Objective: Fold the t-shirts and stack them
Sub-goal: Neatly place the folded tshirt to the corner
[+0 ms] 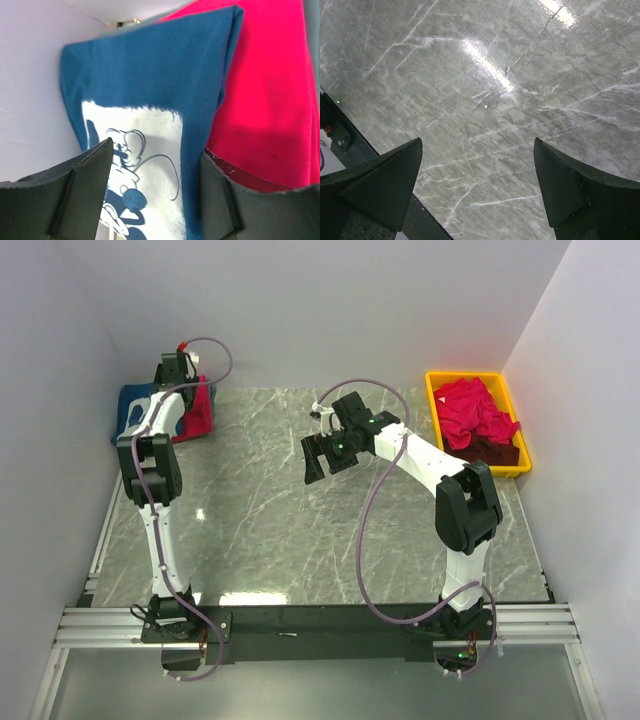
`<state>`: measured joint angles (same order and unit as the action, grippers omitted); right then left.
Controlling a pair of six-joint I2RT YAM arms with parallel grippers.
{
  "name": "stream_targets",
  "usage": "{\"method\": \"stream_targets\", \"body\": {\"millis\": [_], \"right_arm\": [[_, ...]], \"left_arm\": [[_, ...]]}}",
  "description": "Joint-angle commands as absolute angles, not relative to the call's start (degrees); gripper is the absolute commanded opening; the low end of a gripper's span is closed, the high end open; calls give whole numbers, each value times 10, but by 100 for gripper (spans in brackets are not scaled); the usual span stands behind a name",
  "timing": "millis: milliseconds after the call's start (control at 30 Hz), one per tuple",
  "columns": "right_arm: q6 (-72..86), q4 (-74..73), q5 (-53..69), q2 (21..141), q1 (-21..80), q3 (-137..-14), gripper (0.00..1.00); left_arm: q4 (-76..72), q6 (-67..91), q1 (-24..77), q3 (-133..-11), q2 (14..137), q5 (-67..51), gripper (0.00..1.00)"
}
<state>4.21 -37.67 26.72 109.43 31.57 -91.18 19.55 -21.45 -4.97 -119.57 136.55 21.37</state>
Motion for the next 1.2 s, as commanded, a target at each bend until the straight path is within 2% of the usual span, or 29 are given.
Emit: {"method": "stream_targets", "body": {"millis": [0, 300, 433, 700, 967, 1167], "right_arm": [[47, -370, 277, 1090, 311, -920, 98], [48, -370, 280, 1096, 307, -924, 98], [50, -368, 281, 1097, 306, -921, 98], [53, -366, 286, 1102, 306, -921, 98], [52, -364, 288, 1107, 306, -918, 98], [52, -364, 289, 1108, 306, -918, 98]], "left_arm": [[196, -228, -53, -1223, 1368, 224, 69], [207, -227, -54, -1237, 1390, 211, 73], [212, -219, -54, -1236, 1388, 197, 78], [214, -209, -51, -1233, 1375, 173, 83], [206, -211, -50, -1223, 1371, 170, 83], [203, -230, -49, -1249, 1403, 214, 75]]}}
